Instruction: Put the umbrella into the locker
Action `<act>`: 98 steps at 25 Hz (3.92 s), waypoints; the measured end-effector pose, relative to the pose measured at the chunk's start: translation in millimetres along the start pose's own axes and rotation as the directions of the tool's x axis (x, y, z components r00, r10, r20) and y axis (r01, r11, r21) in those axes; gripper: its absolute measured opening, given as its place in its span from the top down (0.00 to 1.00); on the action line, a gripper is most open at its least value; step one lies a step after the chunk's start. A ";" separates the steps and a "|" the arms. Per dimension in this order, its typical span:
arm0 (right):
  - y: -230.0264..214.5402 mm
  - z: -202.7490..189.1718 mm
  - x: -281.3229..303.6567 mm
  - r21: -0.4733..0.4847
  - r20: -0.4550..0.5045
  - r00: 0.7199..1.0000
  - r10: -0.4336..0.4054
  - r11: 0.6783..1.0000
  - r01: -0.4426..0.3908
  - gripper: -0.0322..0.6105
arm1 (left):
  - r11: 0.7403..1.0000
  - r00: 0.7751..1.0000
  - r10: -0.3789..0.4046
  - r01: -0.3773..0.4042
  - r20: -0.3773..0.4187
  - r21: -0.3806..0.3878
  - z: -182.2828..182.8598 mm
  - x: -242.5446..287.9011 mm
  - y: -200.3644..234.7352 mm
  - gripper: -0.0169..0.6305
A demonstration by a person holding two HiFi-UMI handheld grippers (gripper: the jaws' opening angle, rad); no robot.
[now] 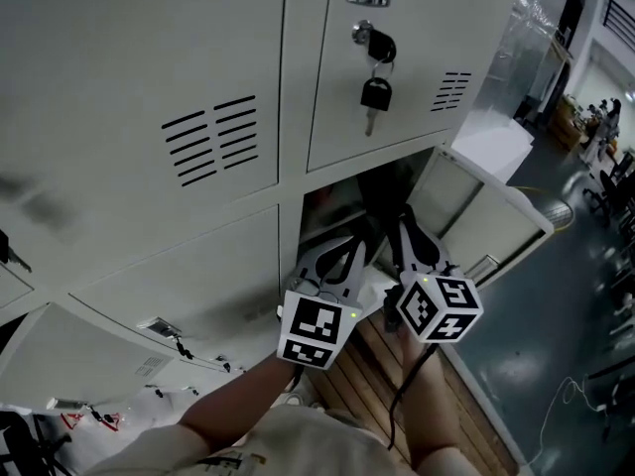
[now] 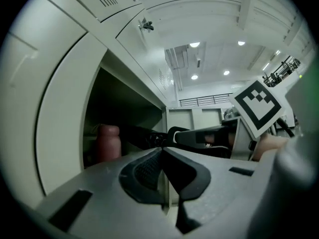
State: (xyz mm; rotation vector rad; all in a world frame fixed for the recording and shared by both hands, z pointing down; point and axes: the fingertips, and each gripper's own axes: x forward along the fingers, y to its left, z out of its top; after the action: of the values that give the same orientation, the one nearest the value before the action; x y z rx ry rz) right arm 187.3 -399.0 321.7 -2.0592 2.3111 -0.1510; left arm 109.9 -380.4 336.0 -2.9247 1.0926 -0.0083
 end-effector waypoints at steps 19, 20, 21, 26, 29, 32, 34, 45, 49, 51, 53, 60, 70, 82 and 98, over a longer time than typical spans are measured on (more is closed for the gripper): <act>-10.7 -47.3 84.2 -0.043 -0.147 0.986 0.080 0.995 -0.087 0.93 | 0.995 0.995 0.091 -0.092 -0.028 -0.044 -17.4 34.2 16.8 0.96; -11.2 -49.2 86.8 -0.046 -0.145 0.986 0.082 0.995 -0.089 0.93 | 0.994 0.995 0.095 -0.096 -0.028 -0.044 -18.1 36.2 17.8 0.96; -11.5 -50.1 89.5 -0.050 -0.142 0.986 0.084 0.995 -0.092 0.93 | 0.994 0.995 0.100 -0.101 -0.030 -0.043 -18.9 38.2 18.9 0.96; -13.1 -50.4 108.3 -0.089 -0.154 0.982 0.108 0.988 -0.122 0.93 | 0.990 0.990 0.131 -0.133 -0.051 -0.047 -23.8 48.3 25.2 0.96; -9.4 -51.9 118.8 -0.116 -0.153 0.982 0.110 0.985 -0.129 0.93 | 0.987 0.988 0.145 -0.148 -0.057 -0.064 -26.7 53.4 29.7 0.96; -5.4 -52.5 127.6 -0.124 -0.148 0.982 0.115 0.983 -0.134 0.93 | 0.984 0.985 0.159 -0.163 -0.061 -0.077 -29.1 57.2 36.4 0.96; -6.0 -52.2 131.9 -0.107 -0.143 0.982 0.125 0.984 -0.141 0.93 | 0.982 0.984 0.164 -0.169 -0.064 -0.087 -30.2 58.3 40.6 0.96; -1.6 -51.4 125.9 -0.125 -0.077 0.982 0.175 0.975 -0.184 0.93 | 0.978 0.982 0.181 -0.185 -0.057 -0.093 -29.0 57.5 48.8 0.96; 0.0 -49.2 113.8 -0.131 -0.053 0.984 0.172 0.975 -0.177 0.89 | 0.980 0.982 0.182 -0.186 -0.048 -0.074 -25.6 52.8 47.6 0.96; -2.2 -44.7 106.3 -0.138 -0.032 0.986 0.162 0.977 -0.165 0.84 | 0.980 0.983 0.180 -0.183 -0.043 -0.072 -23.2 50.2 46.1 0.96; -4.8 -36.8 96.7 -0.130 -0.009 0.987 0.161 0.979 -0.160 0.81 | 0.981 0.983 0.178 -0.180 -0.036 -0.067 -20.4 47.0 43.2 0.96; -3.3 11.9 51.7 -0.146 0.083 0.981 0.177 0.976 -0.164 0.81 | 0.986 0.987 0.162 -0.161 0.013 -0.047 4.1 29.5 30.2 0.96; 18.1 79.5 -25.3 -0.192 0.213 0.942 0.260 0.956 -0.220 0.87 | 0.991 0.984 0.122 -0.128 0.130 0.033 63.4 -12.1 6.3 0.96; 55.1 124.1 -117.9 -0.280 0.329 0.886 0.326 0.930 -0.239 0.91 | 0.977 0.962 0.096 -0.140 0.256 0.159 102.0 -59.6 -18.3 0.96; 67.7 62.4 -144.8 -0.334 0.208 0.920 0.331 0.909 -0.251 0.93 | 0.958 0.988 0.069 -0.104 0.136 0.268 58.3 -96.6 -32.7 0.96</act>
State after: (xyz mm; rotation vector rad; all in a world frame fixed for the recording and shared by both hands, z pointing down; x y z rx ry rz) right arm 143.3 -250.4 248.0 -1.6722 2.5553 0.4843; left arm 59.1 -291.4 278.6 -2.5936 1.1005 0.0230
